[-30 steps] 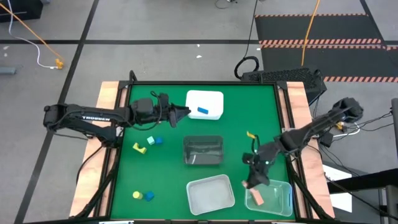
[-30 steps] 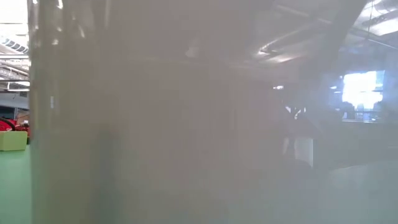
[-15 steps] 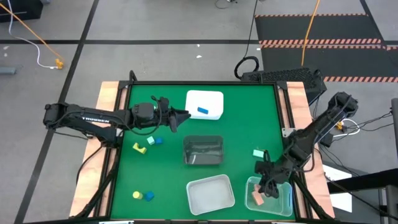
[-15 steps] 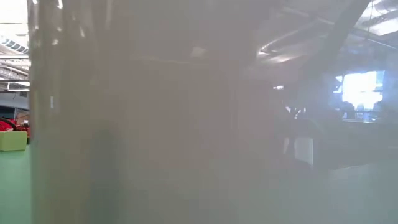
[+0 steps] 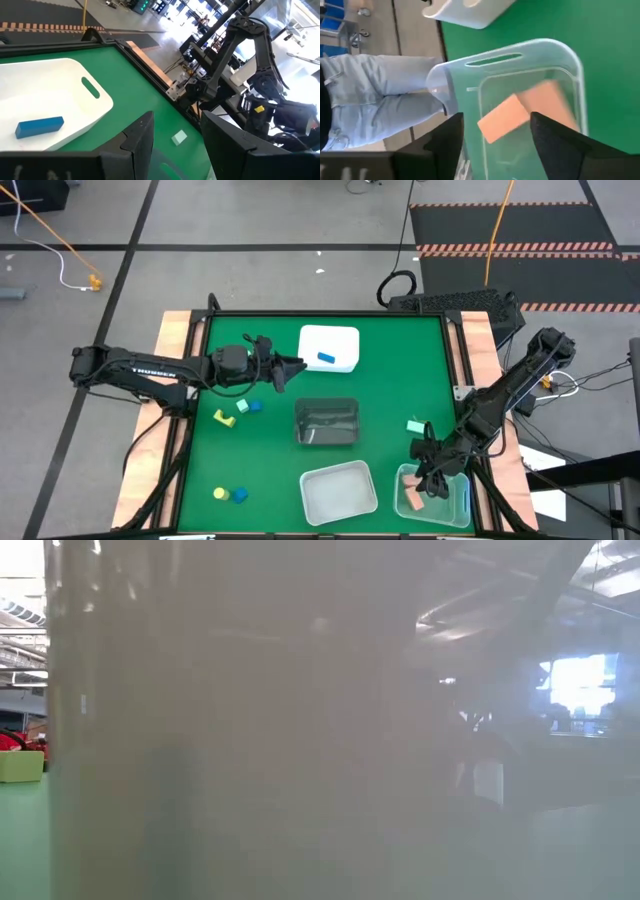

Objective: Sort & place blocks by color
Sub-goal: Put the bottom right light blue block into the black bin

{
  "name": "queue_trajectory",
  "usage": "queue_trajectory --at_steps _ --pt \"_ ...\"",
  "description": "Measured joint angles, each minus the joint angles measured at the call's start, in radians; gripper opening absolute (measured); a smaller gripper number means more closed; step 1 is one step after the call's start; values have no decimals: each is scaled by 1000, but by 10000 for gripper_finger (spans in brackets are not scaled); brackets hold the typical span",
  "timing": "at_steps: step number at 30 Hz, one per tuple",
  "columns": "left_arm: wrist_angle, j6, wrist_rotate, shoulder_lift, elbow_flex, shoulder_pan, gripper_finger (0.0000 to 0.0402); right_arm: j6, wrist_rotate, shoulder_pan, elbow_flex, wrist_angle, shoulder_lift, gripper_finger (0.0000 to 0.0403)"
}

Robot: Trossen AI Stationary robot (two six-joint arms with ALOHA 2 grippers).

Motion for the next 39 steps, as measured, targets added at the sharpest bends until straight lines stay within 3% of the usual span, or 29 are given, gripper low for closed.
queue_trajectory --at_steps 7,14,20,24,26,28,33,39 --pt "0 -2 1 0 0 0 163 -98 -2 -44 0 62 -14 232" --pt "-2 -10 2 0 0 0 163 -358 14 -184 0 36 -49 224" --pt "-20 -13 3 0 0 0 163 -715 115 -286 0 37 -50 223" --pt "-55 -18 3 0 0 0 163 -828 259 -323 -1 65 -49 223" --pt "-75 -19 3 0 -1 0 163 -806 353 -342 -1 48 -50 223" --pt "-98 -19 3 0 -1 0 163 -742 380 -370 -1 -14 -50 224" --pt "-144 -15 3 0 -1 0 163 -522 282 -425 -1 -270 -49 224" --pt "-167 32 2 0 -1 3 163 -458 233 -433 -1 -439 -45 224"
